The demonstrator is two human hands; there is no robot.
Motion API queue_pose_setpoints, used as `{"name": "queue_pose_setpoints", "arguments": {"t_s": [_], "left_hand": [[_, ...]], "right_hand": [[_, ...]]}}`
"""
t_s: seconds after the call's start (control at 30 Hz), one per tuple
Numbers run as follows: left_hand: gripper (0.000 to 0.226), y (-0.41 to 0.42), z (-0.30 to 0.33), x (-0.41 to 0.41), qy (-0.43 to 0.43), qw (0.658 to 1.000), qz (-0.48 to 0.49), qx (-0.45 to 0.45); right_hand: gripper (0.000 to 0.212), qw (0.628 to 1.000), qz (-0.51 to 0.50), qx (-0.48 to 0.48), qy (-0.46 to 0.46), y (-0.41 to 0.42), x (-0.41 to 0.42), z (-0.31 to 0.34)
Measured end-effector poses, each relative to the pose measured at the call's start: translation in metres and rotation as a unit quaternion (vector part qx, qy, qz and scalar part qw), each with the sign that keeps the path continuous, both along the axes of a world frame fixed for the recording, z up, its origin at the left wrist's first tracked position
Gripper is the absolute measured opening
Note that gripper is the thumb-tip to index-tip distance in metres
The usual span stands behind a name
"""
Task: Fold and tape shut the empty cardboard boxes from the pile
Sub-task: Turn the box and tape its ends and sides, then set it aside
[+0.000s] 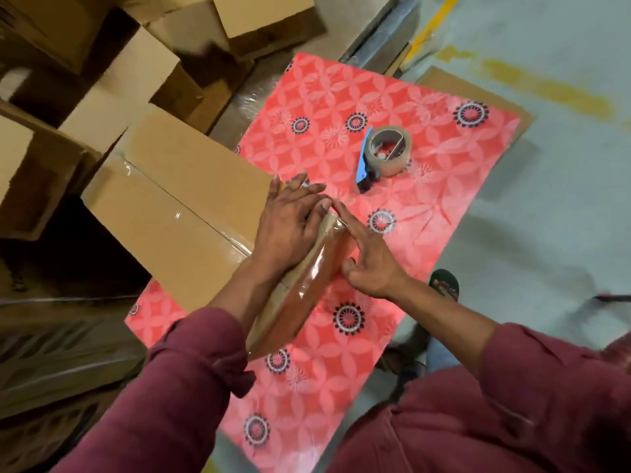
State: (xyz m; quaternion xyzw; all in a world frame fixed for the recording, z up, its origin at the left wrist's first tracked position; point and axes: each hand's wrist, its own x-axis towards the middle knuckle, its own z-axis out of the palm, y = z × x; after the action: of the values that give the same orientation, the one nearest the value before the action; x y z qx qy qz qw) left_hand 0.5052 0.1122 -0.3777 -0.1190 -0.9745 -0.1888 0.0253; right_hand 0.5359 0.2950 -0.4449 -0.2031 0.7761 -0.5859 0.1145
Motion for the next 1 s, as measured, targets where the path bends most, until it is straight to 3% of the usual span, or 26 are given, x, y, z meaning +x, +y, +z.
{"name": "queue_pose_setpoints", "arguments": {"t_s": [0.2,0.33,0.47,0.53,0.6,0.67,0.73,0.8,0.9,1.0], "left_hand": [[0.032,0.002,-0.001,-0.001,0.0,1.0,0.009,0.009],[0.033,0.003,-0.002,0.0,0.002,1.0,0.011,0.015],[0.038,0.002,0.0,0.0,-0.008,1.0,0.013,0.014],[0.04,0.002,0.0,0.0,-0.014,1.0,0.012,0.019],[0.04,0.003,0.001,0.001,-0.015,1.0,0.012,0.019],[0.039,0.003,0.002,0.001,-0.013,1.0,0.012,0.016],[0.039,0.003,0.002,0.001,-0.016,1.0,0.014,0.014],[0.043,0.002,0.002,0.0,-0.016,1.0,0.01,0.011],[0.045,-0.001,-0.001,0.0,-0.007,1.0,0.006,0.01],[0.043,0.001,-0.001,0.0,-0.01,1.0,0.014,0.008]], "right_hand": [[0.103,0.994,-0.061,-0.002,0.09,-0.032,0.037,-0.008],[0.102,0.993,-0.084,0.045,0.067,-0.046,0.063,-0.004],[0.102,0.997,-0.043,0.057,0.038,-0.033,0.084,-0.005],[0.075,0.994,-0.095,0.022,0.049,-0.015,0.08,-0.008],[0.033,0.982,-0.188,-0.012,-0.006,0.002,0.063,0.002],[0.028,0.965,-0.236,-0.068,-0.088,0.012,0.033,0.023],[0.038,0.959,-0.216,-0.124,-0.136,0.013,-0.001,0.04],[0.044,0.973,-0.138,-0.111,-0.149,0.009,-0.028,0.05],[0.03,0.986,-0.047,-0.086,-0.132,0.007,-0.045,0.04],[0.02,0.98,-0.02,-0.128,-0.149,0.015,-0.051,0.026]]}}
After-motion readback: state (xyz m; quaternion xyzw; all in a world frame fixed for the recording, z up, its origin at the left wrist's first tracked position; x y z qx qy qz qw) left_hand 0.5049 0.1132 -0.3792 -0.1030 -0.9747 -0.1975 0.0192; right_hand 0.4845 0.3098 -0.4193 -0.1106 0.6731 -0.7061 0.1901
